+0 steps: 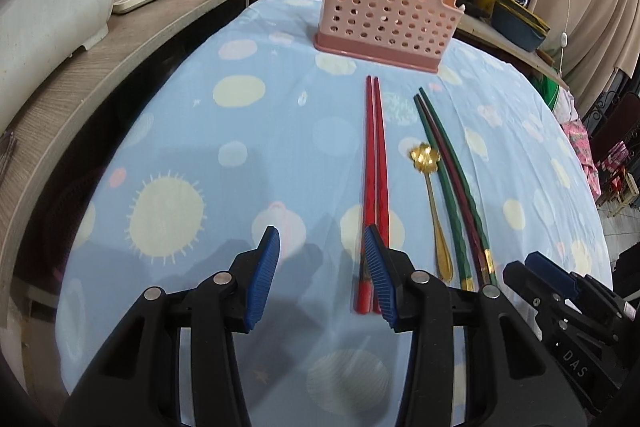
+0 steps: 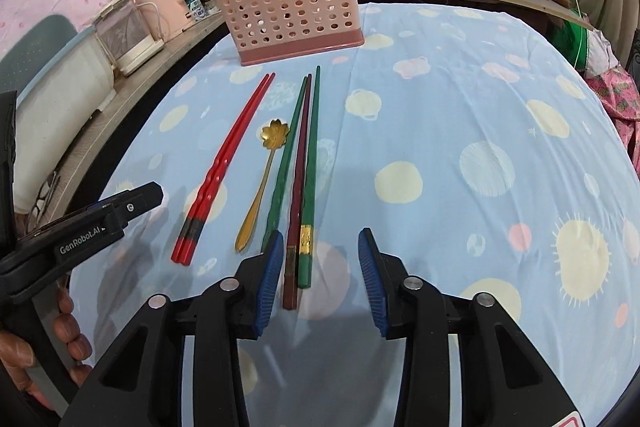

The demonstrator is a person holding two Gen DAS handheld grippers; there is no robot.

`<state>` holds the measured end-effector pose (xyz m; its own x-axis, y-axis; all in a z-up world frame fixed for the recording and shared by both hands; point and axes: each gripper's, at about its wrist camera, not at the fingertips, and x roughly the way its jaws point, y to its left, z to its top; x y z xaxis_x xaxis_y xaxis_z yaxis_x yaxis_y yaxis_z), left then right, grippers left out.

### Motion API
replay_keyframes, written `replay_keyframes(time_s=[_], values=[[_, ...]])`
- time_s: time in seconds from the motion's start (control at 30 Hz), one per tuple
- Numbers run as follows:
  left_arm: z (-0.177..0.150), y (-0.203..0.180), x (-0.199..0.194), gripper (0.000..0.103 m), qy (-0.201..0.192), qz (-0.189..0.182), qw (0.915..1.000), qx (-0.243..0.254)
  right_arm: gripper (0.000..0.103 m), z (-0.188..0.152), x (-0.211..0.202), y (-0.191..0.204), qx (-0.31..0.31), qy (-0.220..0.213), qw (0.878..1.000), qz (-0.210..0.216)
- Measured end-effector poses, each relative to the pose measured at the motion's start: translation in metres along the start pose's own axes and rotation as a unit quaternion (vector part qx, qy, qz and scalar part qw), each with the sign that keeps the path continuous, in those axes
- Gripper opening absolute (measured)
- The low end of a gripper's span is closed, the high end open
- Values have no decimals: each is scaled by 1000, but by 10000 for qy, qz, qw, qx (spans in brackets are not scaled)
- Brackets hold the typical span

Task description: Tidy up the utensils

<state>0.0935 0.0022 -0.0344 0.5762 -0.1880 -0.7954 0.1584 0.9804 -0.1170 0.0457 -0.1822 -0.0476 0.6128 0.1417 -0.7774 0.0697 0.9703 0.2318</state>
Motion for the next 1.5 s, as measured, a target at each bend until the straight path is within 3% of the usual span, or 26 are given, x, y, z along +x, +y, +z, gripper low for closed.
replay_keyframes(time_s=[0.37, 1.03, 1.5], values=[[-14, 1, 2, 42, 132, -2, 9999, 9, 15, -6, 12, 6, -109, 178, 9998, 7], [-19, -7, 7, 42, 248, -100, 9996, 99, 14, -1, 26, 5, -191, 180, 9996, -115], [-20, -8, 13, 42, 200, -29, 9997, 118, 8, -1, 26, 1, -85, 176, 9998, -87]])
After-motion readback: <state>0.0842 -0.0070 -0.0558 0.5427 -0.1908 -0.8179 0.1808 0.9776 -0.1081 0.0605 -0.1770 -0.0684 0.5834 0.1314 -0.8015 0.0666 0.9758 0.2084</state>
